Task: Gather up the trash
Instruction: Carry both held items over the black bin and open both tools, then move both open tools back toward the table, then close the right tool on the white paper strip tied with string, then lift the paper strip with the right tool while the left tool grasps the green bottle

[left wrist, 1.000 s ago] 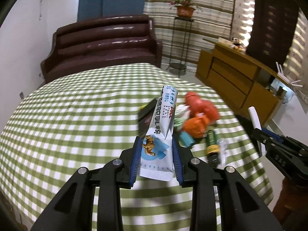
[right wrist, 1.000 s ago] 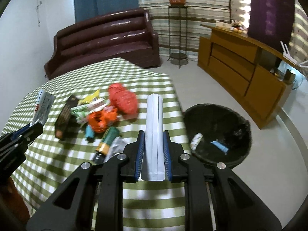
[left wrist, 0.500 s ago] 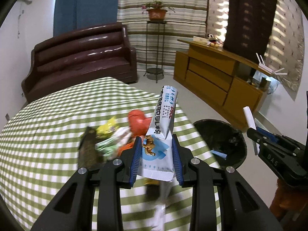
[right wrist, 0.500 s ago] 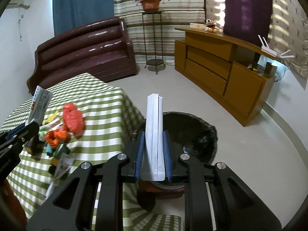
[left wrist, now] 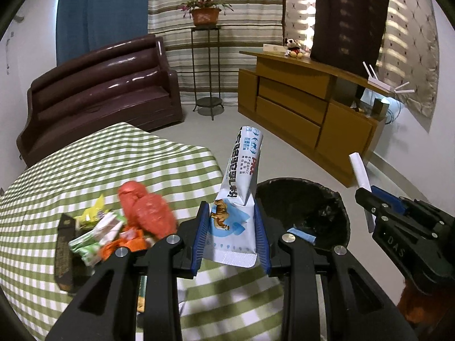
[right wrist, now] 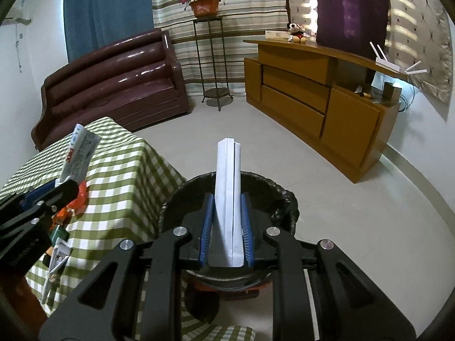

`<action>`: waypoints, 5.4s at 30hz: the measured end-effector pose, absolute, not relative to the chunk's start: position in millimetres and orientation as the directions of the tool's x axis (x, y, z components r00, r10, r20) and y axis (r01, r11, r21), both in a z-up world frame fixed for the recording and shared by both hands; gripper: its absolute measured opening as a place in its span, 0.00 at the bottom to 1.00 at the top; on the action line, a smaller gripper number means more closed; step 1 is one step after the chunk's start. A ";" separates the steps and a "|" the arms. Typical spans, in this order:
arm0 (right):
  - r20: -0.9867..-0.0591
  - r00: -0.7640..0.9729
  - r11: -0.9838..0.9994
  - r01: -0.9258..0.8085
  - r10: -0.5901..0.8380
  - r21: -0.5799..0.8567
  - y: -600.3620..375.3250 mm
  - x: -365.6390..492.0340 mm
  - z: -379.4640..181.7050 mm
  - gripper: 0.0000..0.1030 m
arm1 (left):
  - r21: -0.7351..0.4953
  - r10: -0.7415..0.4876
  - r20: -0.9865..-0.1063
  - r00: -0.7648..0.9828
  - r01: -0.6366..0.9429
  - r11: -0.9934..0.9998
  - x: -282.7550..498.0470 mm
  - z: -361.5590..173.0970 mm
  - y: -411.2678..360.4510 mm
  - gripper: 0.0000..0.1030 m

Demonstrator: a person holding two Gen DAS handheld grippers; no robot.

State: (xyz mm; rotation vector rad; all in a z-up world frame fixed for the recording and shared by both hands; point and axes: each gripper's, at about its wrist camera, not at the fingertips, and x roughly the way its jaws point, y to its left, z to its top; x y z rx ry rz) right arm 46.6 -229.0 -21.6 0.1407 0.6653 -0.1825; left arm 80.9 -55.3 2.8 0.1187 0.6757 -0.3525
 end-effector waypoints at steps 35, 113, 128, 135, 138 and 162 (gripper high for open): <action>-0.656 0.750 0.965 0.225 -0.084 0.133 -280.9 101.0 -61.6 0.23 | 0.052 -0.211 -0.720 0.661 0.354 0.934 139.7 -40.3 -135.8 0.32; -0.745 0.662 0.997 -0.042 0.075 0.063 -0.8 11.0 -54.3 0.51 | 0.037 0.071 -0.692 0.719 -0.063 0.997 11.7 -25.4 198.9 0.69; -0.767 0.640 0.999 -0.047 0.041 0.014 12.9 5.9 -61.6 0.28 | 0.012 0.068 -0.706 0.705 -0.084 0.996 8.1 -31.4 214.8 0.69; -0.767 0.640 0.999 -0.039 0.046 0.027 8.7 5.1 -61.0 0.18 | 0.012 0.060 -0.709 0.703 -0.073 0.997 10.1 -31.8 207.8 0.69; -0.762 0.646 0.999 -0.034 0.046 0.031 6.7 5.3 -59.5 0.17 | 0.012 0.059 -0.710 0.702 -0.072 0.997 10.8 -32.3 207.1 0.69; -0.698 0.716 0.999 0.031 -0.005 0.024 -67.7 14.2 -31.0 0.17 | 0.004 -0.042 -0.716 0.697 0.064 0.998 21.4 -26.2 132.4 0.69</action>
